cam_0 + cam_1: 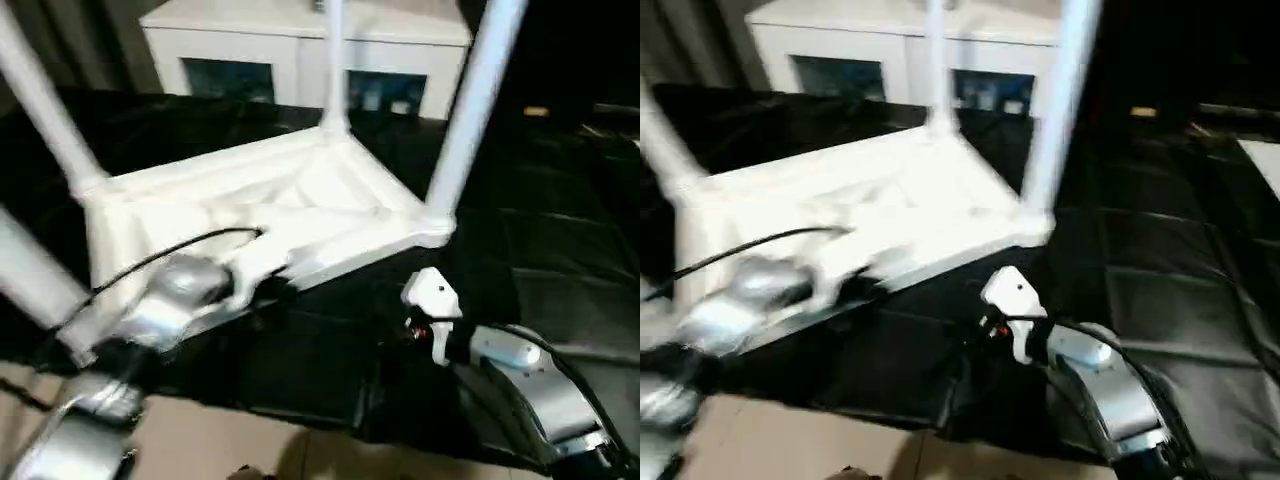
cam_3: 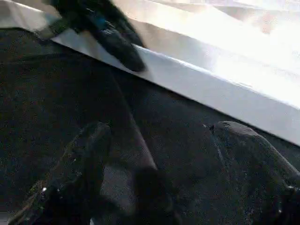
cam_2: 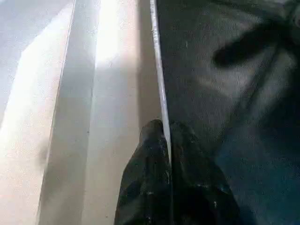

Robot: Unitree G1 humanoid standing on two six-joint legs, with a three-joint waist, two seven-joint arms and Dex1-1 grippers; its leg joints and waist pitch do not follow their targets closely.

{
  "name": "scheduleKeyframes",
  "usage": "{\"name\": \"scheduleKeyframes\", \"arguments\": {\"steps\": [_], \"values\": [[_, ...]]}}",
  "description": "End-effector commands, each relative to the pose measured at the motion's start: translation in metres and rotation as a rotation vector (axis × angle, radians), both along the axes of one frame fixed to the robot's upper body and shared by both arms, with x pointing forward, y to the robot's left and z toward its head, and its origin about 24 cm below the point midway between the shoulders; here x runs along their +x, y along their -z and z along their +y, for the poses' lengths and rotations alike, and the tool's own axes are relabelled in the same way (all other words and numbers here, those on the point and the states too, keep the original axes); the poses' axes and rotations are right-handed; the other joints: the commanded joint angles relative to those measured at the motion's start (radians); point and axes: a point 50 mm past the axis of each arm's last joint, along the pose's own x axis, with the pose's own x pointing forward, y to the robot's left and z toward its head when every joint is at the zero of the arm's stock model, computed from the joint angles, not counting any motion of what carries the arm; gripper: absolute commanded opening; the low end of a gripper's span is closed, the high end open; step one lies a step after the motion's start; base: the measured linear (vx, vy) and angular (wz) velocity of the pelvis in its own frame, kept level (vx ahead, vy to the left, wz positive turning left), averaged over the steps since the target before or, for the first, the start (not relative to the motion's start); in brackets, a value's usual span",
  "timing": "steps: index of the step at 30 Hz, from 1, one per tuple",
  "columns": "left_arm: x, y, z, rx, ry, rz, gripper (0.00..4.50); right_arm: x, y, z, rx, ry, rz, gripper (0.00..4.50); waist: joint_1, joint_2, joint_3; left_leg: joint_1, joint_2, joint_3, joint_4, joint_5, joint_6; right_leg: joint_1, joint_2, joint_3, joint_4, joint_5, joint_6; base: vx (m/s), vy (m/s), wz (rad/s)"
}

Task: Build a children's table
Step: Rotate table base

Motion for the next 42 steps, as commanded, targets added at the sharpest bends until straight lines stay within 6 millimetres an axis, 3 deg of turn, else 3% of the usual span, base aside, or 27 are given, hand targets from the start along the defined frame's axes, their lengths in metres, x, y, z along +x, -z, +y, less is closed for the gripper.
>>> {"name": "scheduleKeyframes", "arguments": {"steps": [1,2,5,6,10,14,15,17,18,19,21,22,23,24,27,30,34,35,36,38,42], "values": [[0.005,-0.025,-0.034,-0.068,0.139,-0.148,0.04,0.001,-0.005,0.001,-0.002,0.000,-0.034,3.77,-0.011,0.001,-0.065,0.036,0.029,-0.015,-0.077,-0.283,0.007,0.031,-0.026,0.022,-0.076,-0.164,-0.207,0.000,0.000,0.00],[0.007,-0.028,-0.052,-0.092,0.185,-0.171,0.04,0.000,-0.005,0.000,-0.010,0.006,-0.036,3.77,-0.008,0.002,-0.066,0.032,0.028,-0.016,-0.077,-0.271,0.012,0.034,-0.027,0.022,-0.076,-0.152,-0.206,0.000,0.000,0.00],[0.006,-0.033,-0.079,-0.140,0.258,-0.195,0.04,-0.002,-0.003,-0.003,-0.024,0.025,-0.038,3.77,0.005,-0.003,-0.071,0.026,0.029,-0.017,-0.073,-0.228,0.033,0.041,-0.033,0.021,-0.070,-0.104,-0.212,0.000,0.000,0.00],[0.004,-0.036,-0.090,-0.161,0.289,-0.210,0.04,-0.002,-0.001,-0.005,-0.033,0.042,-0.041,3.77,0.007,0.003,-0.071,0.024,0.028,-0.017,-0.071,-0.211,0.045,0.042,-0.033,0.020,-0.070,-0.091,-0.215,0.000,0.000,0.00],[0.003,-0.037,-0.102,-0.194,0.309,-0.225,0.04,-0.001,-0.001,-0.010,-0.046,0.073,-0.041,3.77,0.005,0.004,-0.074,0.012,0.026,-0.020,-0.068,-0.169,0.080,0.051,-0.039,0.017,-0.067,-0.087,-0.212,0.000,0.000,0.00],[0.009,-0.035,-0.105,-0.187,0.270,-0.272,0.04,-0.001,0.000,-0.013,-0.054,0.085,-0.042,3.77,-0.007,0.002,-0.071,0.008,0.023,-0.021,-0.068,-0.192,0.091,0.050,-0.037,0.013,-0.080,-0.179,-0.188,0.000,0.000,0.00],[0.013,-0.034,-0.101,-0.158,0.236,-0.306,0.04,-0.002,0.000,-0.012,-0.053,0.083,-0.043,3.77,-0.015,-0.006,-0.070,0.004,0.022,-0.023,-0.070,-0.197,0.091,0.052,-0.035,0.011,-0.081,-0.197,-0.182,0.000,0.000,0.00],[0.022,-0.032,-0.091,-0.106,0.171,-0.357,0.04,-0.002,0.000,-0.010,-0.048,0.075,-0.043,3.77,-0.024,0.000,-0.070,0.007,0.021,-0.023,-0.069,-0.215,0.087,0.050,-0.033,0.011,-0.083,-0.214,-0.176,0.000,0.000,0.00],[0.023,-0.032,-0.089,-0.094,0.154,-0.366,0.04,-0.002,0.000,-0.010,-0.048,0.074,-0.044,3.77,-0.029,-0.003,-0.070,0.004,0.023,-0.025,-0.071,-0.214,0.086,0.052,-0.035,0.010,-0.082,-0.211,-0.178,0.000,0.000,0.00],[0.024,-0.032,-0.088,-0.092,0.151,-0.367,0.48,-0.002,0.000,-0.010,-0.048,0.075,-0.044,3.77,-0.029,-0.003,-0.070,0.004,0.023,-0.025,-0.071,-0.214,0.086,0.052,-0.035,0.010,-0.082,-0.211,-0.178,0.000,0.000,0.00],[0.027,-0.032,-0.079,-0.084,0.127,-0.356,0.61,-0.001,0.000,-0.008,-0.045,0.069,-0.045,3.77,-0.041,-0.003,-0.070,0.001,0.022,-0.026,-0.071,-0.209,0.090,0.053,-0.034,0.009,-0.080,-0.198,-0.189,0.000,0.000,0.00],[0.027,-0.032,-0.075,-0.090,0.129,-0.339,0.62,-0.001,0.000,-0.007,-0.045,0.068,-0.046,3.77,-0.041,-0.008,-0.072,0.001,0.021,-0.025,-0.068,-0.200,0.098,0.053,-0.035,0.010,-0.079,-0.186,-0.199,0.000,0.000,0.00],[0.027,-0.032,-0.071,-0.106,0.121,-0.327,0.67,-0.001,0.000,-0.006,-0.044,0.066,-0.047,3.77,-0.040,-0.001,-0.073,0.005,0.025,-0.024,-0.068,-0.191,0.102,0.049,-0.036,0.010,-0.078,-0.163,-0.216,0.000,0.000,0.00],[0.026,-0.032,-0.066,-0.130,0.112,-0.314,0.90,-0.001,0.000,-0.005,-0.043,0.064,-0.048,3.77,-0.040,-0.002,-0.071,0.006,0.027,-0.023,-0.068,-0.188,0.105,0.048,-0.033,0.010,-0.075,-0.135,-0.234,0.000,0.000,0.00],[0.020,-0.032,-0.053,-0.204,0.112,-0.287,1.05,0.000,0.001,-0.003,-0.041,0.062,-0.050,3.77,-0.040,-0.006,-0.068,0.006,0.030,-0.022,-0.071,-0.196,0.108,0.049,-0.035,0.009,-0.070,-0.122,-0.255,0.000,0.000,0.00],[0.018,-0.033,-0.048,-0.233,0.094,-0.303,1.42,0.000,0.001,-0.002,-0.042,0.063,-0.052,3.77,-0.037,-0.001,-0.067,0.015,0.031,-0.018,-0.071,-0.217,0.101,0.043,-0.031,0.012,-0.073,-0.137,-0.252,0.000,0.000,0.00],[0.005,-0.037,-0.039,-0.383,0.062,-0.235,1.44,0.008,0.002,-0.005,-0.060,0.115,-0.061,3.77,-0.034,-0.004,-0.066,0.015,0.037,-0.020,-0.078,-0.229,0.078,0.044,-0.038,0.012,-0.069,-0.154,-0.260,0.000,0.000,0.00],[0.002,-0.037,-0.037,-0.396,0.066,-0.219,1.44,0.010,0.002,-0.006,-0.066,0.132,-0.061,3.77,-0.035,-0.003,-0.065,0.013,0.036,-0.020,-0.078,-0.232,0.079,0.042,-0.037,0.013,-0.071,-0.161,-0.260,0.000,0.000,0.00],[-0.008,-0.036,-0.034,-0.424,0.081,-0.177,1.44,0.015,0.003,-0.009,-0.079,0.175,-0.066,3.77,-0.037,0.002,-0.065,0.017,0.039,-0.021,-0.081,-0.250,0.059,0.041,-0.038,0.014,-0.069,-0.175,-0.256,0.000,0.000,0.00],[-0.022,-0.035,-0.028,-0.453,0.102,-0.115,1.44,0.023,0.004,-0.013,-0.094,0.234,-0.071,3.77,-0.043,0.000,-0.062,0.014,0.036,-0.022,-0.084,-0.266,0.044,0.043,-0.037,0.013,-0.068,-0.198,-0.249,0.000,0.000,0.00],[-0.042,-0.032,-0.015,-0.460,0.107,-0.054,1.44,0.038,0.004,-0.018,-0.106,0.313,-0.077,3.77,-0.050,0.008,-0.060,0.020,0.033,-0.020,-0.087,-0.300,0.016,0.035,-0.029,0.015,-0.074,-0.237,-0.221,0.000,0.000,0.00]]}}
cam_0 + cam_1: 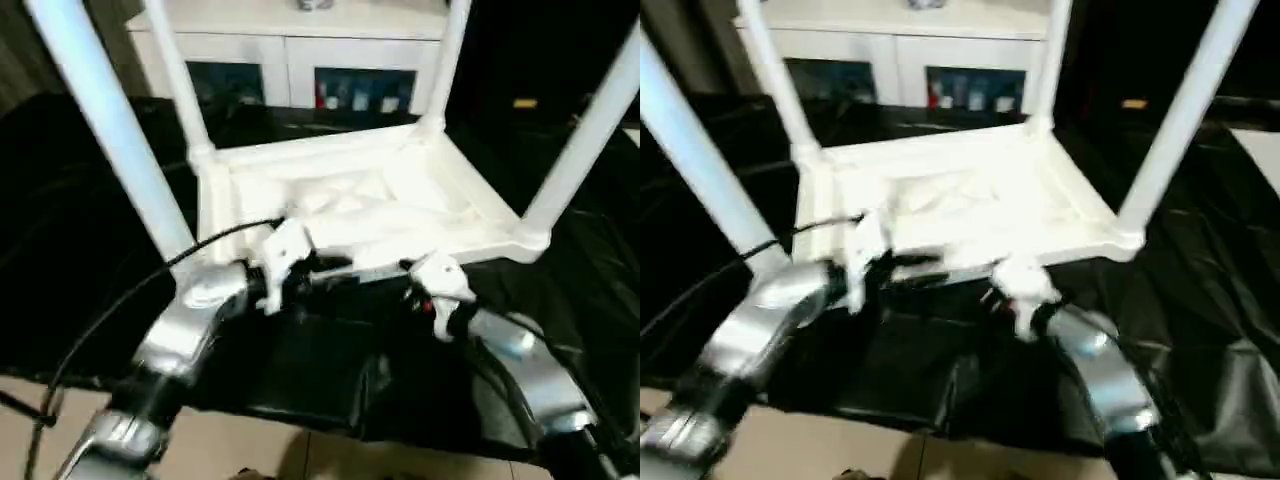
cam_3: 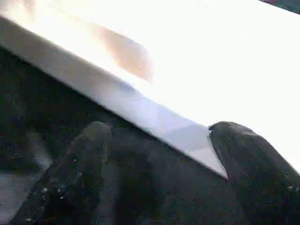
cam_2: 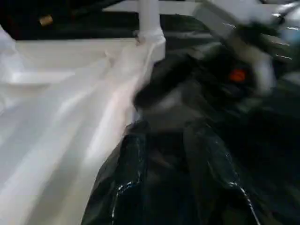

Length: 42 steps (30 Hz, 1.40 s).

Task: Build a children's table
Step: Rotate table base

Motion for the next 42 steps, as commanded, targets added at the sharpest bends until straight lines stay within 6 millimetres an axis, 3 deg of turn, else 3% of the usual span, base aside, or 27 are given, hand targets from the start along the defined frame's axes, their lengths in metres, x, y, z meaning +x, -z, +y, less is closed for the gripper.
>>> {"name": "scheduleKeyframes", "arguments": {"steps": [1,2,3,4,5,6,9,16,18,19,21,25,26,29,30,33,34,35,38,42], "values": [[-0.007,-0.006,0.004,-0.016,0.013,0.010,1.44,0.008,0.001,-0.005,-0.014,0.053,0.004,3.77,-0.006,-0.008,-0.061,0.022,0.031,-0.017,-0.086,-0.308,0.009,0.031,-0.026,0.016,-0.069,-0.246,-0.224,0.000,0.000,0.00],[-0.010,-0.005,0.006,-0.013,0.013,0.019,1.44,0.010,0.002,-0.006,-0.019,0.059,0.006,3.77,-0.006,-0.006,-0.061,0.025,0.031,-0.016,-0.086,-0.314,0.003,0.030,-0.026,0.016,-0.070,-0.242,-0.222,0.000,0.000,0.00],[-0.027,0.000,0.017,0.002,0.011,0.076,1.44,0.023,0.006,-0.008,-0.071,0.092,0.013,3.77,-0.007,-0.005,-0.063,0.025,0.033,-0.018,-0.085,-0.316,-0.003,0.030,-0.028,0.016,-0.065,-0.237,-0.226,0.000,0.000,0.00],[-0.027,0.001,0.018,0.003,0.011,0.078,1.44,0.024,0.007,-0.008,-0.074,0.093,0.014,3.77,-0.019,-0.008,-0.059,0.011,0.030,-0.022,-0.092,-0.315,-0.009,0.038,-0.028,0.012,-0.062,-0.247,-0.229,0.000,0.000,0.00],[-0.032,0.002,0.023,0.008,-0.002,0.097,1.44,0.029,0.008,-0.009,-0.075,0.111,0.022,3.77,-0.020,-0.006,-0.058,0.015,0.029,-0.020,-0.091,-0.325,-0.011,0.036,-0.026,0.011,-0.066,-0.265,-0.222,0.000,0.000,0.00],[-0.034,0.004,0.027,0.014,-0.018,0.102,1.44,0.033,0.008,-0.009,-0.062,0.127,0.034,3.77,-0.025,-0.004,-0.057,0.033,0.029,-0.014,-0.085,-0.371,-0.016,0.019,-0.022,0.016,-0.074,-0.294,-0.223,0.000,0.000,0.00],[-0.042,0.010,0.043,0.055,-0.082,0.128,1.44,0.048,0.009,-0.010,-0.089,0.168,0.030,3.77,-0.031,-0.006,-0.056,0.024,0.026,-0.020,-0.089,-0.386,-0.026,0.026,-0.023,0.013,-0.073,-0.329,-0.209,0.000,0.000,0.00],[-0.052,0.014,0.073,0.092,-0.189,0.161,1.44,0.075,0.002,-0.029,-0.149,0.403,-0.025,3.77,-0.030,-0.003,-0.055,0.040,0.026,-0.017,-0.085,-0.429,-0.048,0.009,-0.021,0.014,-0.078,-0.367,-0.207,0.000,0.000,0.00],[-0.054,0.011,0.082,0.093,-0.214,0.160,1.44,0.080,-0.004,-0.042,-0.153,0.527,-0.059,3.77,-0.026,-0.001,-0.056,0.040,0.025,-0.017,-0.085,-0.432,-0.053,0.010,-0.021,0.013,-0.075,-0.358,-0.203,0.000,0.000,0.00],[-0.055,0.009,0.087,0.094,-0.230,0.157,1.44,0.083,-0.009,-0.047,-0.129,0.568,-0.077,3.77,-0.029,-0.016,-0.057,0.036,0.024,-0.016,-0.086,-0.426,-0.049,0.013,-0.019,0.013,-0.075,-0.352,-0.199,0.000,0.000,0.00],[-0.058,0.006,0.097,0.089,-0.259,0.155,1.44,0.087,-0.016,-0.050,-0.056,0.603,-0.094,3.77,-0.029,-0.012,-0.059,0.029,0.023,-0.018,-0.085,-0.408,-0.041,0.019,-0.022,0.013,-0.069,-0.333,-0.191,0.000,0.000,0.00],[-0.061,0.002,0.112,0.070,-0.313,0.148,1.44,0.087,-0.020,-0.049,0.030,0.569,-0.108,3.77,-0.031,-0.017,-0.063,0.018,0.021,-0.015,-0.080,-0.352,-0.008,0.024,-0.022,0.014,-0.063,-0.276,-0.196,0.000,0.000,0.00],[-0.061,-0.002,0.116,0.022,-0.326,0.166,1.71,0.086,-0.019,-0.047,0.045,0.539,-0.111,3.77,-0.032,-0.017,-0.066,0.018,0.021,-0.013,-0.077,-0.335,-0.004,0.024,-0.021,0.014,-0.058,-0.252,-0.205,0.000,0.000,0.00],[-0.060,-0.011,0.126,-0.074,-0.370,0.178,1.78,0.081,-0.016,-0.040,0.091,0.438,-0.118,3.77,-0.031,-0.018,-0.071,0.017,0.020,-0.009,-0.072,-0.278,0.014,0.026,-0.016,0.014,-0.048,-0.149,-0.240,0.000,0.000,0.00],[-0.060,-0.012,0.129,-0.076,-0.381,0.172,1.89,0.079,-0.015,-0.038,0.101,0.414,-0.118,3.77,-0.028,-0.018,-0.072,0.017,0.021,-0.008,-0.069,-0.242,0.037,0.030,-0.013,0.014,-0.045,-0.085,-0.256,0.000,0.000,0.00],[-0.061,-0.014,0.141,-0.077,-0.411,0.179,2.21,0.068,-0.010,-0.035,0.116,0.336,-0.126,3.77,-0.021,-0.015,-0.071,0.019,0.023,-0.007,-0.069,-0.220,0.057,0.033,-0.011,0.013,-0.044,-0.057,-0.261,0.000,0.000,0.00],[-0.062,-0.015,0.142,-0.079,-0.414,0.183,2.26,0.067,-0.010,-0.035,0.116,0.328,-0.127,3.77,-0.021,-0.016,-0.072,0.020,0.023,-0.006,-0.069,-0.220,0.058,0.032,-0.012,0.012,-0.044,-0.066,-0.268,0.000,0.000,0.00],[-0.062,-0.015,0.150,-0.082,-0.439,0.191,2.36,0.062,-0.006,-0.037,0.110,0.314,-0.132,3.77,-0.020,-0.011,-0.070,0.022,0.024,-0.006,-0.070,-0.232,0.055,0.031,-0.013,0.012,-0.046,-0.084,-0.271,0.000,0.000,0.00],[-0.062,-0.017,0.160,-0.083,-0.470,0.202,2.72,0.055,-0.001,-0.040,0.108,0.308,-0.131,3.77,-0.022,-0.005,-0.062,0.029,0.025,-0.010,-0.080,-0.346,0.007,0.023,-0.012,0.012,-0.056,-0.229,-0.243,0.000,0.000,0.00],[-0.054,-0.021,0.161,-0.097,-0.494,0.168,3.12,0.052,0.001,-0.040,0.116,0.314,-0.122,3.77,-0.026,-0.012,-0.059,0.035,0.024,-0.014,-0.085,-0.418,-0.023,0.017,-0.014,0.015,-0.068,-0.318,-0.209,0.000,0.000,0.00]]}}
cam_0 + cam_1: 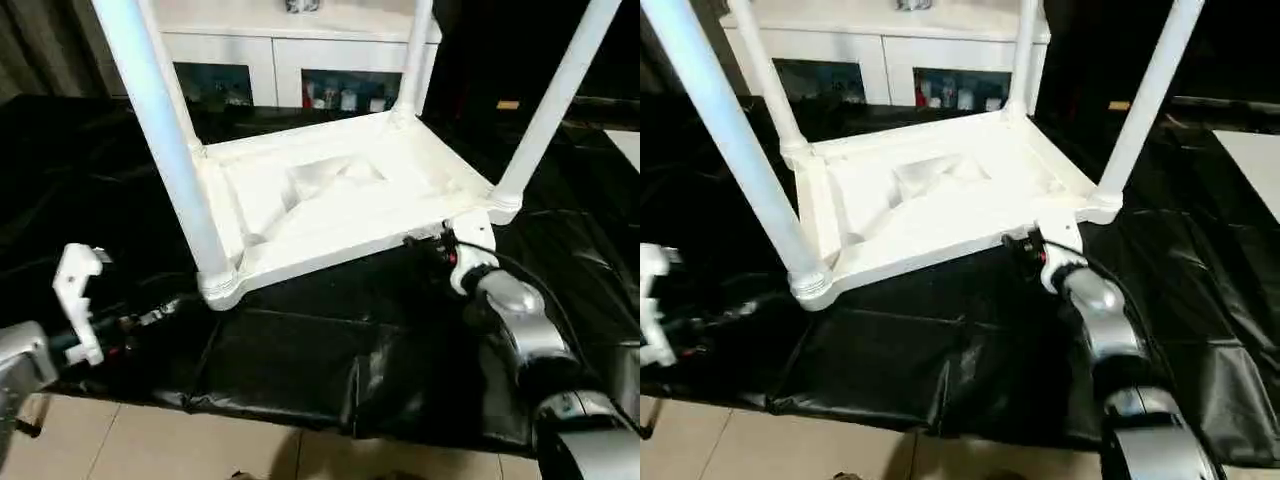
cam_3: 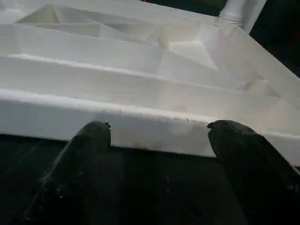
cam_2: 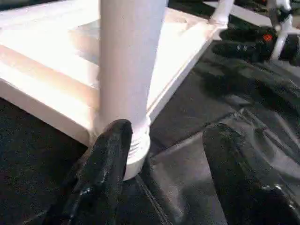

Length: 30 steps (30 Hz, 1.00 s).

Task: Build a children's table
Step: Rotate table base

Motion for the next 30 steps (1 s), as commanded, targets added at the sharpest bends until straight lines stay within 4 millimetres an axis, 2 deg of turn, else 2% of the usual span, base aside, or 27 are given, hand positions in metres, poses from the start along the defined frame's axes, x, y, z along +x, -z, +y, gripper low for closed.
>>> {"name": "scheduleKeyframes", "arguments": {"steps": [1,4,5,6,8,9,12,13,16,18,19,21,22,23,25,27,30], "values": [[0.006,-0.005,-0.001,0.001,-0.010,-0.032,3.17,0.001,-0.006,0.002,0.011,-0.011,-0.020,3.77,-0.001,0.007,-0.057,0.034,0.023,-0.015,-0.086,-0.413,-0.021,0.022,-0.017,0.014,-0.076,-0.310,-0.207,0.000,0.000,0.00],[0.019,-0.007,-0.006,-0.004,-0.026,-0.071,3.44,0.003,-0.001,0.004,-0.018,0.014,0.008,3.77,0.000,0.006,-0.057,0.034,0.022,-0.014,-0.085,-0.399,-0.023,0.022,-0.017,0.015,-0.077,-0.295,-0.207,0.000,0.000,0.00],[0.021,-0.007,-0.007,-0.007,-0.026,-0.074,3.52,0.003,-0.001,0.004,-0.020,0.020,0.012,3.77,-0.001,0.005,-0.057,0.032,0.021,-0.015,-0.085,-0.392,-0.023,0.023,-0.017,0.015,-0.076,-0.290,-0.208,0.000,0.000,0.00],[0.028,-0.007,-0.009,-0.013,-0.044,-0.092,3.59,0.005,-0.001,0.005,-0.020,0.034,0.013,3.77,-0.001,-0.001,-0.060,0.027,0.020,-0.015,-0.084,-0.371,-0.021,0.028,-0.018,0.015,-0.073,-0.275,-0.207,0.000,0.000,0.00],[0.030,-0.008,-0.010,-0.020,-0.042,-0.096,3.64,0.005,-0.001,0.005,-0.018,0.036,0.014,3.77,-0.001,0.001,-0.061,0.027,0.021,-0.015,-0.083,-0.354,-0.014,0.028,-0.019,0.015,-0.072,-0.259,-0.210,0.000,0.000,0.00],[0.034,-0.008,-0.012,-0.024,-0.038,-0.099,3.83,0.006,-0.002,0.007,-0.017,0.038,0.016,3.77,-0.001,-0.002,-0.061,0.025,0.021,-0.015,-0.083,-0.346,-0.013,0.030,-0.020,0.015,-0.071,-0.252,-0.211,0.000,0.000,0.00],[0.042,-0.009,-0.016,-0.040,-0.033,-0.109,4.05,0.007,-0.002,0.010,-0.020,0.036,0.021,3.77,0.000,0.001,-0.066,0.023,0.020,-0.012,-0.079,-0.301,0.000,0.033,-0.020,0.016,-0.065,-0.190,-0.230,0.000,0.000,0.00],[0.045,-0.009,-0.019,-0.047,-0.027,-0.111,4.07,0.008,-0.002,0.012,-0.024,0.031,0.023,3.77,-0.001,-0.003,-0.067,0.020,0.019,-0.012,-0.078,-0.287,0.004,0.036,-0.020,0.015,-0.063,-0.174,-0.233,0.000,0.000,0.00],[0.055,-0.007,-0.031,-0.046,0.014,-0.112,4.43,0.009,-0.001,0.017,-0.035,0.021,0.034,3.77,0.002,0.000,-0.070,0.023,0.020,-0.011,-0.074,-0.249,0.018,0.038,-0.021,0.014,-0.058,-0.124,-0.251,0.000,0.000,0.00],[0.057,-0.008,-0.037,-0.057,0.038,-0.115,4.48,0.009,0.001,0.018,-0.040,0.021,0.042,3.77,0.003,0.000,-0.071,0.021,0.021,-0.009,-0.072,-0.223,0.028,0.040,-0.021,0.013,-0.054,-0.085,-0.265,0.000,0.000,0.00],[0.057,-0.013,-0.049,-0.096,0.094,-0.119,4.49,0.009,0.004,0.017,-0.063,0.035,0.062,3.77,0.004,0.001,-0.071,0.021,0.021,-0.009,-0.072,-0.218,0.028,0.040,-0.022,0.013,-0.054,-0.081,-0.268,0.000,0.000,0.00],[0.056,-0.015,-0.057,-0.117,0.136,-0.116,4.49,0.009,0.006,0.016,-0.075,0.047,0.073,3.77,0.004,0.001,-0.069,0.021,0.021,-0.008,-0.072,-0.229,0.024,0.041,-0.022,0.013,-0.056,-0.096,-0.275,0.000,0.000,0.00],[0.050,-0.020,-0.080,-0.161,0.257,-0.088,4.49,0.010,0.008,0.012,-0.095,0.091,0.093,3.77,0.005,0.002,-0.068,0.024,0.022,-0.007,-0.073,-0.237,0.020,0.039,-0.022,0.013,-0.056,-0.109,-0.275,0.000,0.000,0.00],[0.047,-0.021,-0.086,-0.169,0.297,-0.082,4.49,0.010,0.008,0.011,-0.096,0.105,0.097,3.77,0.010,0.003,-0.068,0.027,0.024,-0.007,-0.072,-0.241,0.017,0.037,-0.022,0.013,-0.057,-0.120,-0.276,0.000,0.000,0.00],[0.040,-0.025,-0.100,-0.193,0.380,-0.064,4.49,0.011,0.009,0.007,-0.101,0.143,0.105,3.77,0.013,0.000,-0.067,0.024,0.023,-0.008,-0.074,-0.250,0.009,0.039,-0.020,0.013,-0.057,-0.138,-0.265,0.000,0.000,0.00],[0.036,-0.030,-0.112,-0.222,0.449,-0.061,4.49,0.011,0.010,0.003,-0.108,0.173,0.116,3.77,0.011,-0.001,-0.064,0.026,0.022,-0.007,-0.075,-0.279,-0.007,0.036,-0.019,0.013,-0.059,-0.167,-0.248,0.000,0.000,0.00],[0.032,-0.036,-0.124,-0.235,0.522,-0.068,4.49,0.011,0.011,0.001,-0.095,0.184,0.128,3.77,0.007,-0.003,-0.063,0.022,0.019,-0.009,-0.076,-0.294,-0.012,0.038,-0.019,0.013,-0.062,-0.191,-0.238,0.000,0.000,0.00]]}}
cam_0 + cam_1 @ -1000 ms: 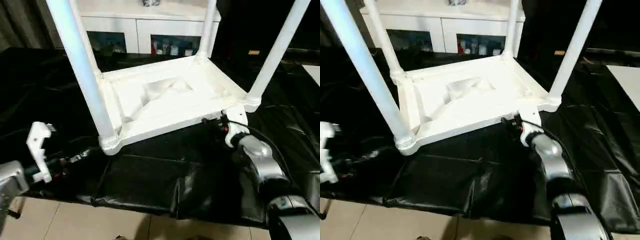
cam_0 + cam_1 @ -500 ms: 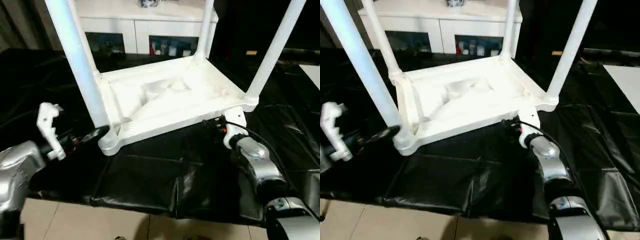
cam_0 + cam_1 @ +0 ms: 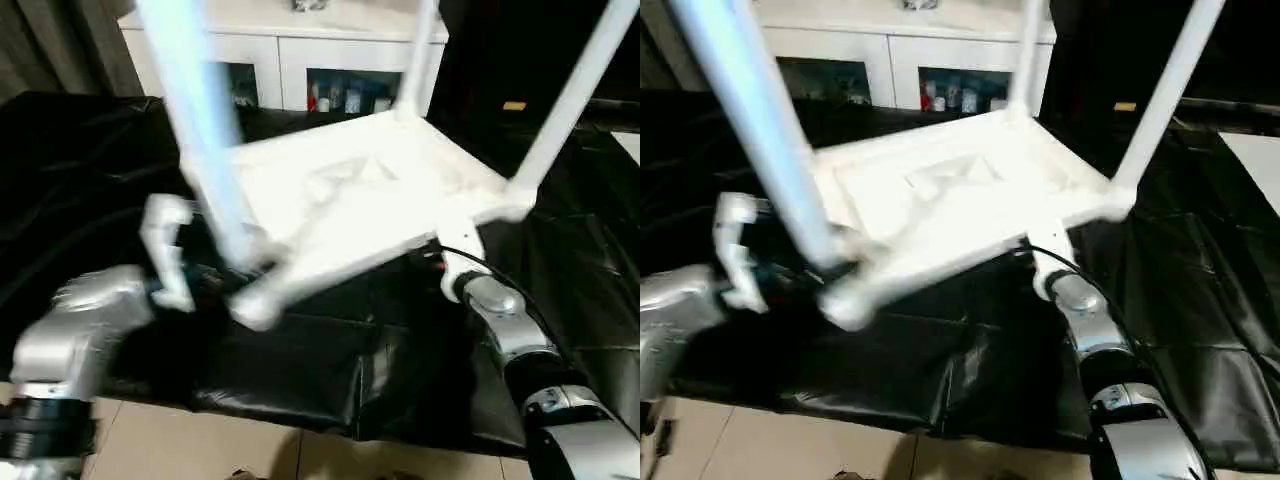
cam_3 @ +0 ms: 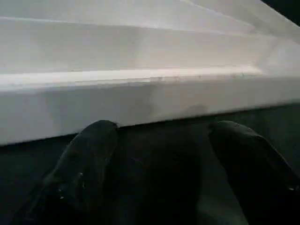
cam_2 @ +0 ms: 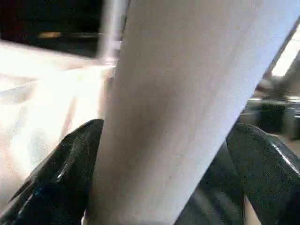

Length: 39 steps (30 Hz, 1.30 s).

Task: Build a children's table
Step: Rotate table base

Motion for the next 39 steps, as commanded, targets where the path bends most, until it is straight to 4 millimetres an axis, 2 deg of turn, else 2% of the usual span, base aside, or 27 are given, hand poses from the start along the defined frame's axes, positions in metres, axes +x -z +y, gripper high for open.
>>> {"name": "scheduleKeyframes", "arguments": {"steps": [1,2,5,9,10,12,15,16,18,22,24,29,33,34,35,36,39], "values": [[-0.006,-0.012,-0.015,-0.012,0.116,-0.029,4.49,0.005,-0.004,0.004,0.024,-0.004,-0.002,3.77,-0.003,-0.003,-0.063,0.022,0.018,-0.010,-0.076,-0.296,-0.012,0.041,-0.018,0.013,-0.064,-0.202,-0.225,0.000,0.000,0.00],[-0.006,-0.012,-0.016,-0.012,0.117,-0.029,4.49,0.005,-0.004,0.004,0.025,-0.004,-0.002,3.77,-0.006,-0.003,-0.063,0.019,0.017,-0.011,-0.075,-0.288,-0.010,0.042,-0.018,0.013,-0.063,-0.202,-0.220,0.000,0.000,0.00],[-0.012,-0.024,-0.035,-0.019,0.225,-0.045,4.49,0.005,-0.003,0.024,0.076,-0.074,0.001,3.77,-0.013,-0.004,-0.065,0.018,0.018,-0.010,-0.073,-0.277,-0.004,0.042,-0.018,0.014,-0.062,-0.186,-0.226,0.000,0.000,0.00],[-0.012,-0.026,-0.048,-0.028,0.265,-0.055,4.49,0.004,-0.004,0.043,0.109,-0.161,-0.006,3.77,-0.023,-0.005,-0.066,0.015,0.018,-0.010,-0.071,-0.250,0.012,0.046,-0.017,0.012,-0.060,-0.149,-0.248,0.000,0.000,0.00],[-0.010,-0.026,-0.052,-0.028,0.269,-0.062,4.49,0.003,-0.004,0.049,0.113,-0.188,-0.007,3.77,-0.024,-0.007,-0.065,0.015,0.018,-0.010,-0.071,-0.250,0.014,0.046,-0.017,0.012,-0.060,-0.152,-0.249,0.000,0.000,0.00],[-0.008,-0.026,-0.058,-0.029,0.277,-0.067,4.49,0.002,-0.004,0.057,0.120,-0.226,-0.007,3.77,-0.024,-0.004,-0.065,0.018,0.019,-0.010,-0.072,-0.260,0.013,0.044,-0.017,0.012,-0.062,-0.169,-0.250,0.000,0.000,0.00],[-0.005,-0.027,-0.069,-0.030,0.301,-0.072,4.49,-0.001,-0.002,0.069,0.130,-0.284,-0.003,3.77,-0.027,-0.005,-0.065,0.013,0.018,-0.012,-0.073,-0.264,0.011,0.049,-0.019,0.012,-0.063,-0.183,-0.246,0.000,0.000,0.00],[-0.004,-0.026,-0.074,-0.031,0.316,-0.073,4.49,-0.002,-0.002,0.074,0.132,-0.307,-0.002,3.77,-0.028,-0.003,-0.065,0.014,0.019,-0.013,-0.073,-0.263,0.010,0.047,-0.019,0.011,-0.063,-0.185,-0.244,0.000,0.000,0.00],[-0.003,-0.026,-0.078,-0.032,0.321,-0.074,4.49,-0.003,-0.001,0.077,0.133,-0.319,-0.002,3.77,-0.028,-0.003,-0.065,0.016,0.019,-0.013,-0.073,-0.268,0.009,0.046,-0.019,0.012,-0.064,-0.184,-0.247,0.000,0.000,0.00],[0.002,-0.022,-0.088,-0.028,0.321,-0.082,4.49,-0.007,-0.001,0.086,0.149,-0.363,0.001,3.77,-0.023,0.002,-0.067,0.019,0.020,-0.011,-0.071,-0.247,0.021,0.047,-0.017,0.012,-0.061,-0.129,-0.267,0.000,0.000,0.00],[0.006,-0.022,-0.096,-0.030,0.323,-0.092,4.49,-0.010,0.001,0.091,0.144,-0.396,0.008,3.77,-0.023,0.000,-0.067,0.019,0.021,-0.011,-0.073,-0.253,0.023,0.049,-0.019,0.012,-0.062,-0.127,-0.272,0.000,0.000,0.00],[0.016,-0.019,-0.108,-0.022,0.292,-0.118,4.49,-0.015,0.004,0.097,0.143,-0.433,0.017,3.77,-0.022,-0.002,-0.064,0.021,0.021,-0.013,-0.075,-0.296,0.013,0.047,-0.020,0.013,-0.071,-0.193,-0.253,0.000,0.000,0.00],[0.027,-0.017,-0.112,0.000,0.217,-0.142,4.49,-0.015,0.004,0.096,0.125,-0.428,0.012,3.77,-0.022,-0.003,-0.066,0.019,0.021,-0.014,-0.074,-0.285,0.018,0.048,-0.021,0.013,-0.071,-0.174,-0.254,0.000,0.000,0.00],[0.044,-0.012,-0.112,0.061,0.082,-0.184,4.49,-0.012,0.004,0.090,0.109,-0.382,0.004,3.77,-0.024,0.000,-0.066,0.018,0.020,-0.014,-0.074,-0.276,0.024,0.048,-0.019,0.012,-0.072,-0.162,-0.254,0.000,0.000,0.00],[0.044,-0.012,-0.112,0.061,0.082,-0.184,4.49,-0.012,0.004,0.090,0.109,-0.382,0.004,3.77,-0.021,-0.001,-0.067,0.020,0.018,-0.015,-0.072,-0.273,0.023,0.049,-0.021,0.012,-0.072,-0.159,-0.252,0.000,0.000,0.00],[0.044,-0.012,-0.112,0.061,0.082,-0.184,4.49,-0.012,0.004,0.090,0.109,-0.382,0.004,3.77,-0.022,-0.003,-0.067,0.014,0.020,-0.016,-0.075,-0.272,0.023,0.053,-0.023,0.012,-0.069,-0.161,-0.255,0.000,0.000,0.00],[0.065,-0.002,-0.101,0.181,-0.085,-0.243,4.49,-0.006,0.000,0.073,0.090,-0.290,-0.017,3.77,-0.022,-0.002,-0.066,0.020,0.019,-0.015,-0.074,-0.295,0.024,0.048,-0.020,0.011,-0.077,-0.186,-0.247,0.000,0.000,0.00]]}}
